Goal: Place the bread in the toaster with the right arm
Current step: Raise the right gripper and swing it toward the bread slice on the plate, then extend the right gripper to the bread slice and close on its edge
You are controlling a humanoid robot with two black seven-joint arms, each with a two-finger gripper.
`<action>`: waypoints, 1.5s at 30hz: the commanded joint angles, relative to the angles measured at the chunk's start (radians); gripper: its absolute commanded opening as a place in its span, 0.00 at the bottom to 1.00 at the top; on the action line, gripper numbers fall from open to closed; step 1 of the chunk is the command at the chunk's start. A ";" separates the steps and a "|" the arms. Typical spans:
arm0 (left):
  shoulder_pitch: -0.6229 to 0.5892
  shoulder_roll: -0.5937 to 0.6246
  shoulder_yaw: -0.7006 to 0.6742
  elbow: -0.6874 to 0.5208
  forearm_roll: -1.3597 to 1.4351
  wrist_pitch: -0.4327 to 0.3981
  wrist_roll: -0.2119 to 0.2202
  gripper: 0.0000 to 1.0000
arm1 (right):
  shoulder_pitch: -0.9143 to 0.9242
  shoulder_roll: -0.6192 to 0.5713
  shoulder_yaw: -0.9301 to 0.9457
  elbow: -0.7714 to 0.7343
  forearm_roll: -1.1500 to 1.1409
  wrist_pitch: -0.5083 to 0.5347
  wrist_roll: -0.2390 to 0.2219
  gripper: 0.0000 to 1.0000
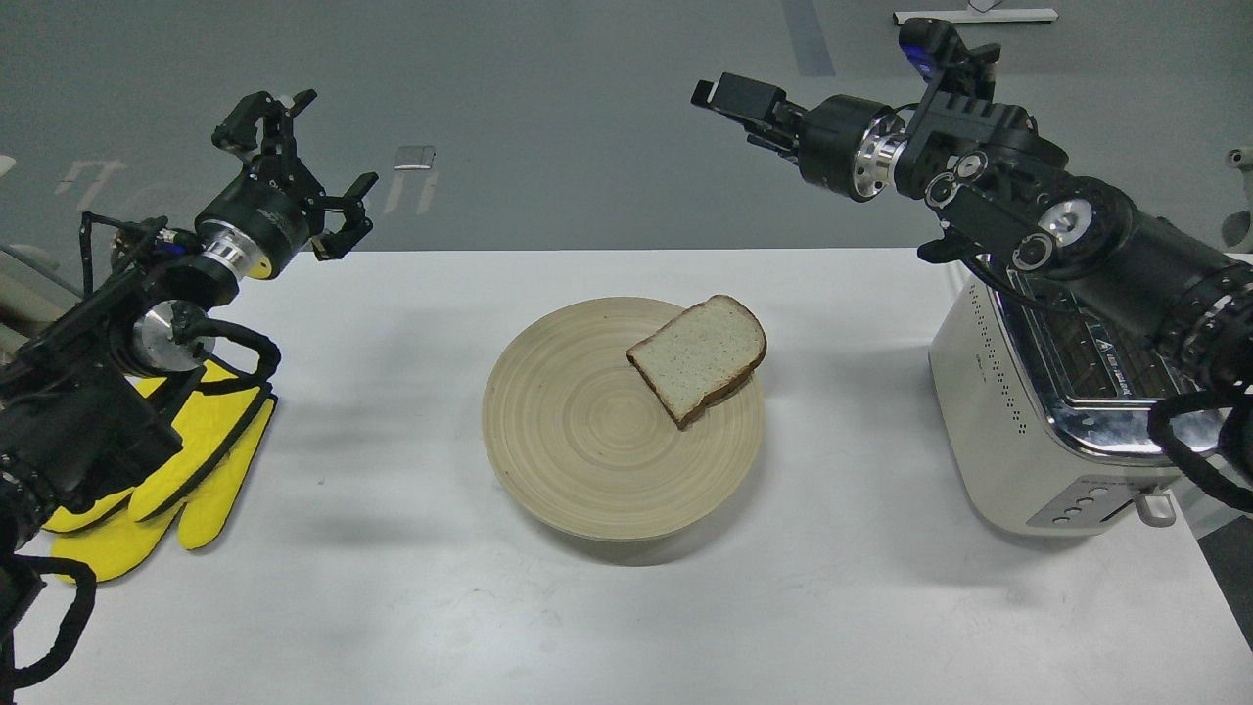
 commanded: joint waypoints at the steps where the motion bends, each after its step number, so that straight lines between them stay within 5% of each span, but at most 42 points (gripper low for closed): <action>1: 0.000 0.000 0.000 0.000 0.000 0.000 0.000 1.00 | 0.018 0.007 -0.168 0.003 -0.010 0.042 -0.001 1.00; 15: 0.000 0.000 0.000 0.000 0.000 0.000 0.000 1.00 | -0.019 0.099 -0.365 -0.076 -0.015 0.125 -0.037 1.00; 34: 0.000 0.000 0.000 0.000 0.000 0.000 0.000 1.00 | -0.113 0.125 -0.366 -0.113 -0.019 0.116 -0.034 1.00; 45: 0.000 0.000 0.000 0.000 0.000 0.000 0.000 1.00 | -0.136 0.174 -0.366 -0.152 -0.019 0.107 -0.023 0.89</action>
